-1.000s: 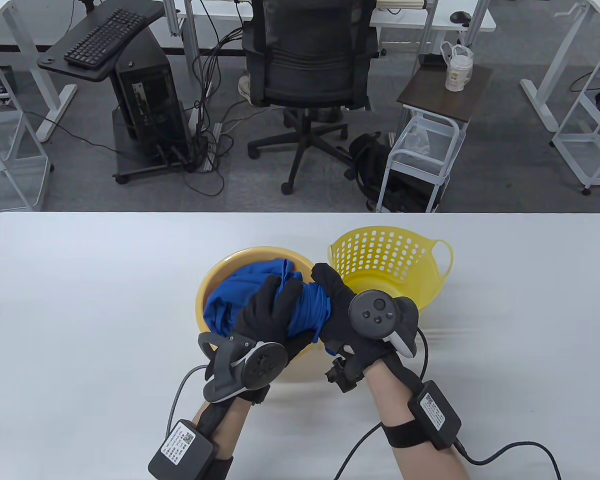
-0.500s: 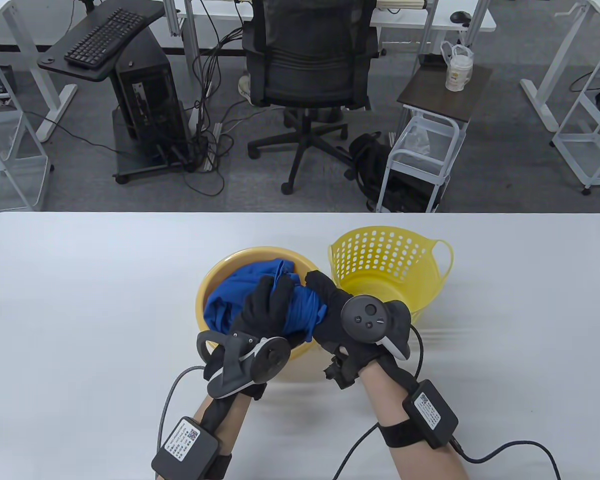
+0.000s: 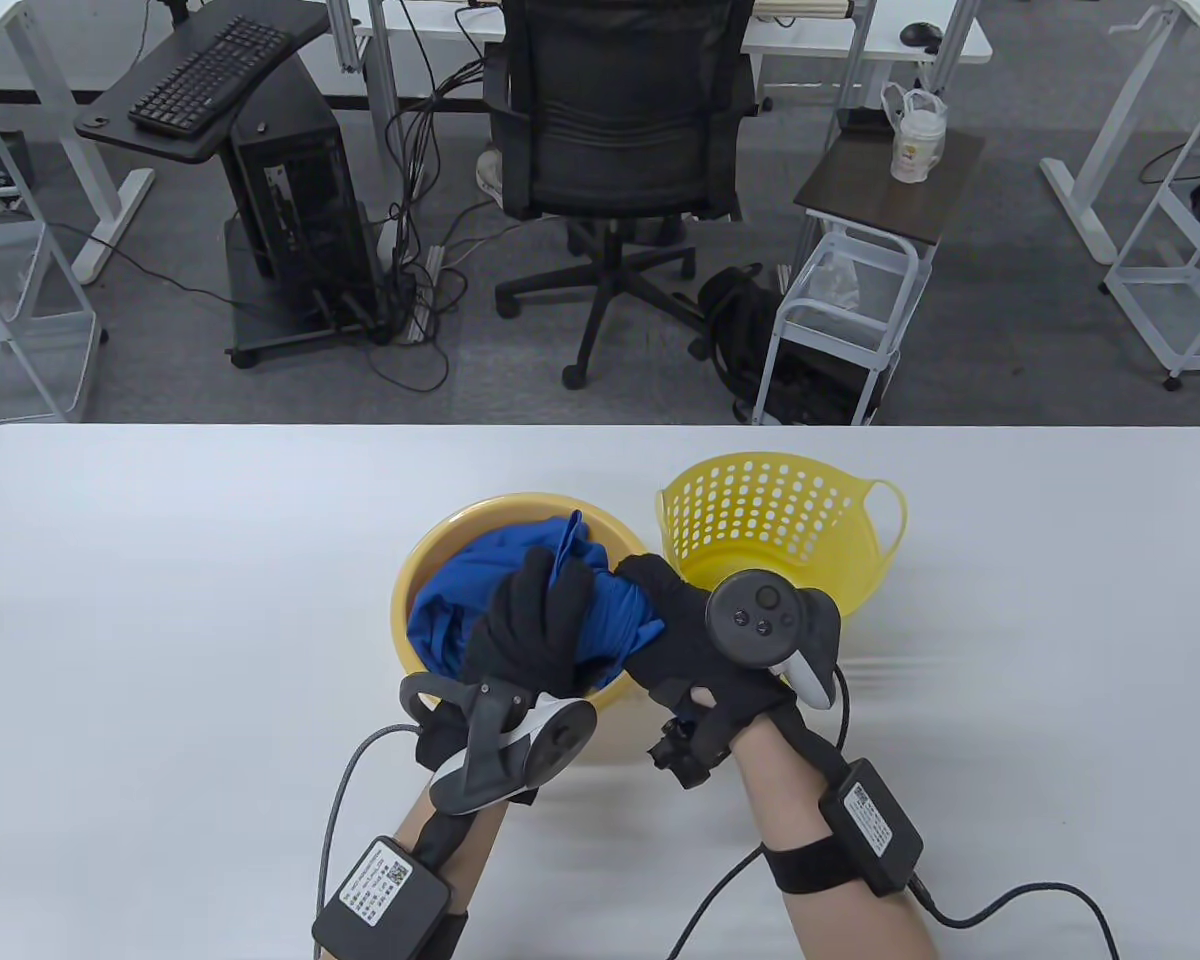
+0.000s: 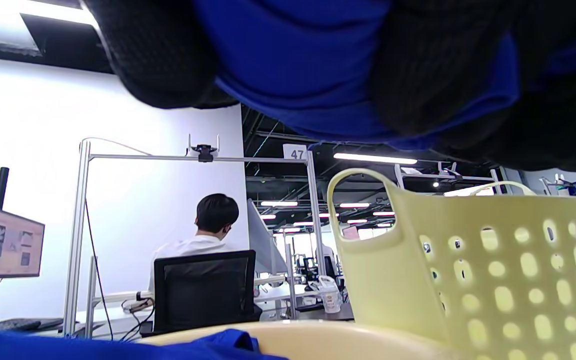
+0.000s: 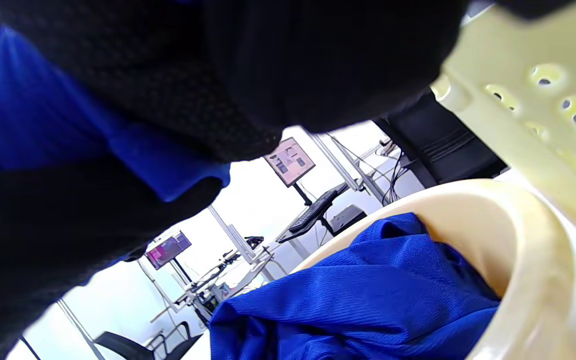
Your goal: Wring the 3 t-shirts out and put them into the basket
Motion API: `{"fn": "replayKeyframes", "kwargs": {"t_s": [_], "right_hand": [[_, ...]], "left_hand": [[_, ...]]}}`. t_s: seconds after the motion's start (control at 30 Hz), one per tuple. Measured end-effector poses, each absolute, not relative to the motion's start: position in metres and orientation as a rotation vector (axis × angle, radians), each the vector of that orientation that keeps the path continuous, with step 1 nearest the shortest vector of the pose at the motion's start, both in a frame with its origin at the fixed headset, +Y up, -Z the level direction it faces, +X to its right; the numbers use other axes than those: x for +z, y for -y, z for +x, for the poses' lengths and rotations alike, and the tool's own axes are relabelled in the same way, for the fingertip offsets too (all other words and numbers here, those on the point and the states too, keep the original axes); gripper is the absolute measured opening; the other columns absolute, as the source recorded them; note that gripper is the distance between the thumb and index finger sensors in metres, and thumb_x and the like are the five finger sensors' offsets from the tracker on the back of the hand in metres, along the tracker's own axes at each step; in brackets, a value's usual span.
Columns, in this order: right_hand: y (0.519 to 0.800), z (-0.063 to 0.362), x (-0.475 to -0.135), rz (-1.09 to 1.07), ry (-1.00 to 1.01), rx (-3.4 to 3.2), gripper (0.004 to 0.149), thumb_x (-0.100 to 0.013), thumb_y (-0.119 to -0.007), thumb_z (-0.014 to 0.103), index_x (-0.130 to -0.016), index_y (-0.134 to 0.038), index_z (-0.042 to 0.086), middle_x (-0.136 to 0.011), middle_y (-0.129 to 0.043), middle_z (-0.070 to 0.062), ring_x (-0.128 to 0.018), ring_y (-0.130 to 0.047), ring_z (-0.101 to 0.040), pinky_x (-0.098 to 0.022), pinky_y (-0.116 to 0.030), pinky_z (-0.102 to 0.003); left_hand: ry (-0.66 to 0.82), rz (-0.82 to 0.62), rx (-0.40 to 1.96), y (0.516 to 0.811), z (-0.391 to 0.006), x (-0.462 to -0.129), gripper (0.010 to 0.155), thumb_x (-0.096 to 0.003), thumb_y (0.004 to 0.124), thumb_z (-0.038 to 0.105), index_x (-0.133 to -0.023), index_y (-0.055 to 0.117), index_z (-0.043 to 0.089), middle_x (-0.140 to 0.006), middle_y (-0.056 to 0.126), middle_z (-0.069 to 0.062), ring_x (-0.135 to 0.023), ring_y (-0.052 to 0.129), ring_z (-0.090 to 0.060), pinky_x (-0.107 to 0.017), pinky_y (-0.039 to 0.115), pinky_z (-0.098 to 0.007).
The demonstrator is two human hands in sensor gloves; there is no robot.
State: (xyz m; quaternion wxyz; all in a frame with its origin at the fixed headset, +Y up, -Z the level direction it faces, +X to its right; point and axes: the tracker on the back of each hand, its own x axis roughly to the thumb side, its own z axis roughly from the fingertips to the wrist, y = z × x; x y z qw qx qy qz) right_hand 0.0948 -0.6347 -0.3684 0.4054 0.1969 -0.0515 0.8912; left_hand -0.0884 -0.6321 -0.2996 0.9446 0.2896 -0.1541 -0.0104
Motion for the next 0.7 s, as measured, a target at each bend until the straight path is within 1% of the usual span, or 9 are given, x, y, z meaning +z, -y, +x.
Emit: {"fn": "replayKeyframes", "kwargs": {"t_s": [0.07,0.2,0.37,0.47,0.6,0.7], "right_hand": [[0.6336,0.0968,-0.3684,0.482,0.124,2.230,0.067,-0.044,-0.100,0.017,-0.098,-0.061,0.008,-0.047,-0.089,-0.019,-0.005,-0.097,-0.019,0.010,-0.086,-0.029],[0.6331,0.0971,-0.3683,0.453,0.072,2.255,0.068,-0.045,-0.100,0.017,-0.099,-0.060,0.010,-0.048,-0.089,-0.020,-0.006,-0.097,-0.020,0.009,-0.086,-0.029],[0.6268,0.0988,-0.3645,0.460,0.107,2.235,0.068,-0.045,-0.100,0.016,-0.099,-0.060,0.010,-0.049,-0.089,-0.020,-0.006,-0.097,-0.020,0.009,-0.086,-0.029],[0.6260,0.0974,-0.3630,0.441,0.105,2.243,0.068,-0.045,-0.100,0.016,-0.100,-0.060,0.010,-0.049,-0.089,-0.020,-0.006,-0.097,-0.020,0.009,-0.086,-0.029],[0.6322,0.1003,-0.3693,0.422,0.019,2.241,0.069,-0.045,-0.100,0.016,-0.100,-0.060,0.010,-0.050,-0.089,-0.021,-0.007,-0.097,-0.021,0.008,-0.086,-0.029],[0.6314,0.1021,-0.3702,0.424,0.010,2.230,0.069,-0.045,-0.101,0.015,-0.100,-0.060,0.010,-0.050,-0.088,-0.021,-0.007,-0.097,-0.021,0.008,-0.086,-0.030]], "left_hand": [[0.317,0.611,-0.033,0.6299,-0.0865,-0.2982,0.107,-0.0481,0.097,0.052,-0.114,0.017,0.024,-0.121,0.043,-0.019,-0.098,0.079,-0.038,-0.056,0.088,-0.049],[0.320,0.603,-0.033,0.6304,-0.0864,-0.2981,0.107,-0.0482,0.096,0.053,-0.114,0.018,0.023,-0.121,0.044,-0.020,-0.098,0.080,-0.038,-0.056,0.088,-0.049],[0.318,0.639,-0.041,0.6234,-0.0849,-0.2920,0.106,-0.0481,0.097,0.053,-0.114,0.018,0.024,-0.121,0.044,-0.020,-0.098,0.080,-0.038,-0.056,0.088,-0.049],[0.318,0.635,-0.042,0.6232,-0.0857,-0.2919,0.106,-0.0485,0.095,0.053,-0.114,0.017,0.024,-0.121,0.043,-0.020,-0.098,0.080,-0.039,-0.057,0.087,-0.050],[0.325,0.612,-0.056,0.6278,-0.0828,-0.2945,0.105,-0.0488,0.094,0.054,-0.114,0.018,0.024,-0.121,0.044,-0.021,-0.098,0.080,-0.039,-0.057,0.087,-0.050],[0.327,0.616,-0.051,0.6273,-0.0819,-0.2943,0.105,-0.0486,0.095,0.054,-0.114,0.018,0.024,-0.121,0.045,-0.021,-0.098,0.081,-0.039,-0.057,0.087,-0.050]]}}
